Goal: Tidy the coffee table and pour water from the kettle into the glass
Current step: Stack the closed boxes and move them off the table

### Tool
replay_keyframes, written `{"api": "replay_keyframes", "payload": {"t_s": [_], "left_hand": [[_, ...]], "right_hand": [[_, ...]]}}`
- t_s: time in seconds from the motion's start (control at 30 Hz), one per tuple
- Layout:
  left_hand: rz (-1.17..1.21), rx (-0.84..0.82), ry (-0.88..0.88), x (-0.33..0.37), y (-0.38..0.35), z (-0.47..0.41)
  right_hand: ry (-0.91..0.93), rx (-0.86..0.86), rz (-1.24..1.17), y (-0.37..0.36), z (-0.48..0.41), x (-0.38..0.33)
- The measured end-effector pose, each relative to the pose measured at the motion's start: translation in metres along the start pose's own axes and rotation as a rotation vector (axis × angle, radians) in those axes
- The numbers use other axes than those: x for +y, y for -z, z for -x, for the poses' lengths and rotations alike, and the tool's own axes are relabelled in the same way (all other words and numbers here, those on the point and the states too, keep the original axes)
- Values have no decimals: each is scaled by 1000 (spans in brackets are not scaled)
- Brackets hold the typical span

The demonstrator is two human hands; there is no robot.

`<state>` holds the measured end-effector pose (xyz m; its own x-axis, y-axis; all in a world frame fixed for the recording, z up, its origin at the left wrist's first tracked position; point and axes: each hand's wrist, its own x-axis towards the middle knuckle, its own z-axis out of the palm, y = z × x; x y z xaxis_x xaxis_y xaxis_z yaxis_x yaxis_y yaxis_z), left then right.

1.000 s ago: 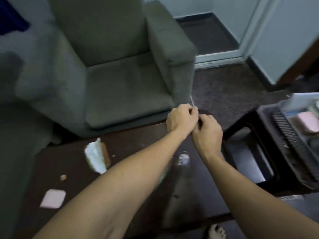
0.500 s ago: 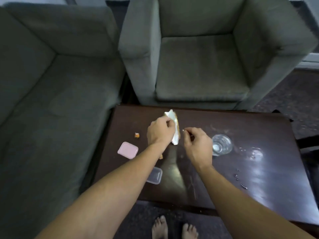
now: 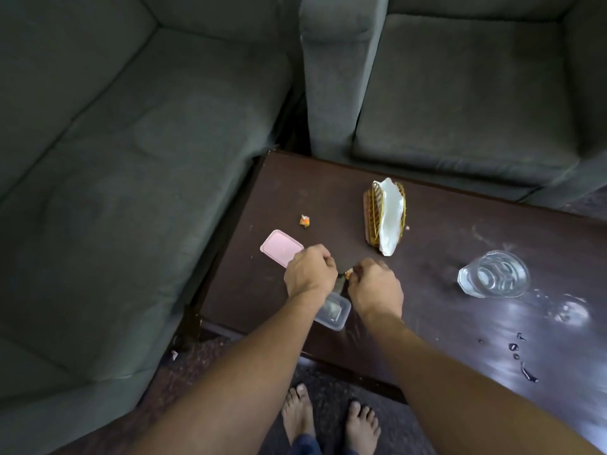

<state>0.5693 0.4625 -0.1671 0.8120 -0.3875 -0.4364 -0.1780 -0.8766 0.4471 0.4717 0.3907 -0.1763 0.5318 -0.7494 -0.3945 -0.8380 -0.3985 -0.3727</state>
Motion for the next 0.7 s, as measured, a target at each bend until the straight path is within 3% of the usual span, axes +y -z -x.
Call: {"api": "replay_keyframes", "payload": {"t_s": [0.23, 0.47, 0.7], "left_hand": [[-15, 24, 18, -16, -6, -10], [11, 15, 13, -26, -6, -14], [46, 58, 50, -25, 15, -17]], "right_hand": [[9, -87, 141, -14, -22, -5], [27, -12, 69, -13, -27, -2], [319, 59, -43, 0, 12, -6]]}}
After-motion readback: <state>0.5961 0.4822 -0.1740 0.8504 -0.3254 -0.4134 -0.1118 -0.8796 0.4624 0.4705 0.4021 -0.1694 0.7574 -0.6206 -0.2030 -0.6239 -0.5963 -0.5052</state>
